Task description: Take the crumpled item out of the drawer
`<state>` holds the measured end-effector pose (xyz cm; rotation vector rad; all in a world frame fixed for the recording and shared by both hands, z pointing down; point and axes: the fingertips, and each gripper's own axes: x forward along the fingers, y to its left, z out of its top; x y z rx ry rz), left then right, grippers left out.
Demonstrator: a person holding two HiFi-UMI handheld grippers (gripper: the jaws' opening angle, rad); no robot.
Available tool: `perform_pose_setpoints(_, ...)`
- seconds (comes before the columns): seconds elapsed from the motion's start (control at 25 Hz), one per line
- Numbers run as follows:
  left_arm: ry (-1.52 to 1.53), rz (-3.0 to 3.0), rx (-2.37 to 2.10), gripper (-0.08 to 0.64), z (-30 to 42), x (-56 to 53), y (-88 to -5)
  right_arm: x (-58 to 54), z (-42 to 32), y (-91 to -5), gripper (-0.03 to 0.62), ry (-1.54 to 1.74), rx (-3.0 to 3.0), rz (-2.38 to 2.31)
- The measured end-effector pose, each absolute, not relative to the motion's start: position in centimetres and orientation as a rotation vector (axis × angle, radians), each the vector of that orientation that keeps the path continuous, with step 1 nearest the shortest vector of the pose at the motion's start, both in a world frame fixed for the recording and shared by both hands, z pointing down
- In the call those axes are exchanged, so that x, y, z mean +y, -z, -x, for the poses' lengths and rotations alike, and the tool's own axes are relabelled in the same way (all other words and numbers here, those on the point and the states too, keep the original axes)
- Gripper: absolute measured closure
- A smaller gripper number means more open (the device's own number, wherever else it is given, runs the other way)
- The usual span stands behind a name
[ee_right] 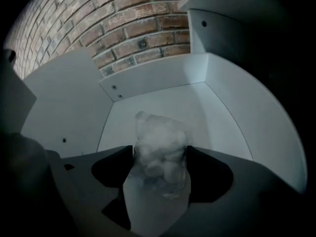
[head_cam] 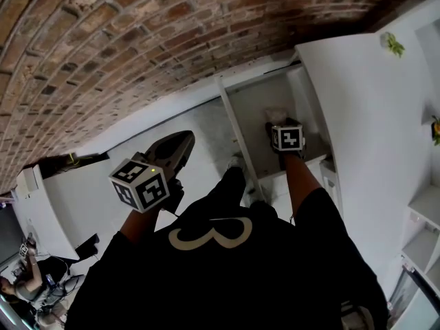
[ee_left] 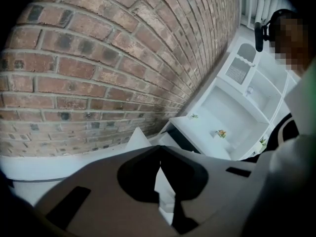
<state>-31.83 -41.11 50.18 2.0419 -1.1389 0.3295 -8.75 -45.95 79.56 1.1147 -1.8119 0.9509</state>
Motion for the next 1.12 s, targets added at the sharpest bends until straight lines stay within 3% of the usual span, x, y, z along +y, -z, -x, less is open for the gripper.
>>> perform_pose_setpoints(0.48, -0.345, -2.09, -1.043, 0.557, 29.4, -42.7, -50.7, -46.4, 7.5, -79.2, 0.392, -0.962, -1.8, -1.076)
perform_pose_setpoints(1.12, -0.321, -2.166, -0.986, 0.557, 24.1, -41.9, -49.0, -44.3, 9.5, -69.2, 0.41, -1.03, -2.118, -1.002)
